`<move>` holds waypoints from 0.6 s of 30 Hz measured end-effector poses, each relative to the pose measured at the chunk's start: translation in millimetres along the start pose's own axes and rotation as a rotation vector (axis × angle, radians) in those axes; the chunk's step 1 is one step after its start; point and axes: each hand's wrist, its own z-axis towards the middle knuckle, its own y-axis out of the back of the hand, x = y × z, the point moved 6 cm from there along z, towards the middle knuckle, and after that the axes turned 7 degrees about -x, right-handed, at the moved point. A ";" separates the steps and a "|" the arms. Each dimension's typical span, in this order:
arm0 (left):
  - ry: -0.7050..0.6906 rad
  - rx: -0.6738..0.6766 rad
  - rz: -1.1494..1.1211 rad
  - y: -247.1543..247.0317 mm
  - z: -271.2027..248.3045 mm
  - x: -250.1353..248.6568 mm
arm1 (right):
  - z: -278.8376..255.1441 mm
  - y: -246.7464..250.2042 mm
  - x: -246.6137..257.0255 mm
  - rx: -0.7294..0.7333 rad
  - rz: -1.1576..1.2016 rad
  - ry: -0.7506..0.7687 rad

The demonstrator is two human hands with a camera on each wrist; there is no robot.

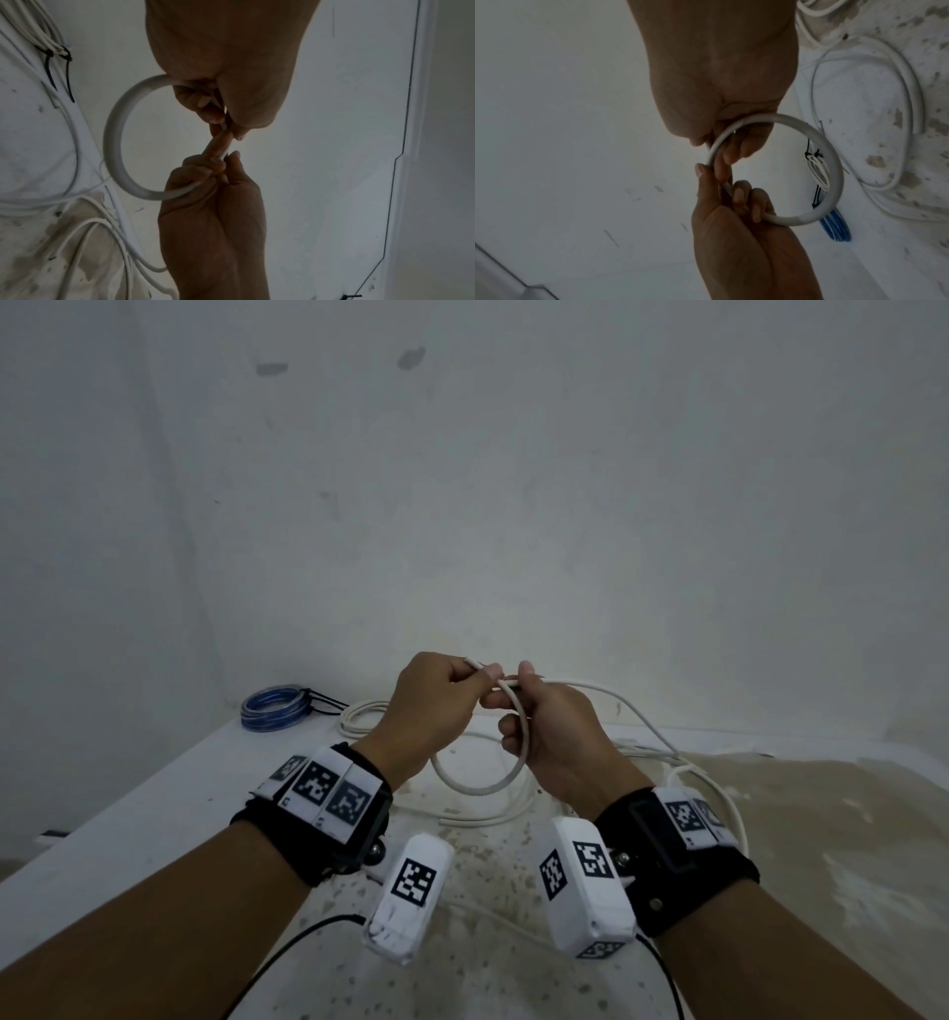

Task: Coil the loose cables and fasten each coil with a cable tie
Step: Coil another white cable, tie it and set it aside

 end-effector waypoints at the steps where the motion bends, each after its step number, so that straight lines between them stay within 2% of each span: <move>1: -0.011 -0.027 0.021 1.6 0.0 -0.8 | -0.9 0.1 -0.2 0.007 -0.019 -0.009; 4: -0.027 -0.107 0.071 7.5 2.1 -0.8 | -4.5 1.1 -2.1 0.014 -0.056 -0.056; 6: -0.019 -0.134 0.078 13.0 4.0 0.9 | -6.9 9.4 3.2 -0.113 -0.220 0.019; 7: -0.014 -0.137 0.074 15.7 4.5 0.8 | -7.5 17.5 12.3 -0.240 -0.367 0.138; 9: -0.036 -0.112 0.094 17.9 5.5 -0.6 | -15.1 26.9 42.4 -0.498 -0.687 0.560; 10: -0.066 -0.094 0.123 17.4 5.2 -3.3 | -20.6 20.2 55.7 -0.512 -0.830 0.773; 11: -0.100 -0.081 0.149 16.1 4.5 -7.1 | -20.1 9.1 61.6 -0.415 -0.963 0.874; 12: -0.125 -0.073 0.162 14.5 3.4 -11.2 | -14.1 -2.6 60.3 -0.248 -1.070 0.864; 14: -0.142 -0.069 0.146 12.3 2.5 -16.0 | -5.7 -17.7 48.0 0.102 -1.088 0.638; 15: -0.142 -0.068 0.131 12.2 2.3 -16.5 | -5.3 -19.9 43.7 0.208 -1.009 0.522; 18: -0.130 -0.064 0.107 11.3 -3.0 -14.2 | -2.2 -13.5 41.4 0.303 -0.846 0.329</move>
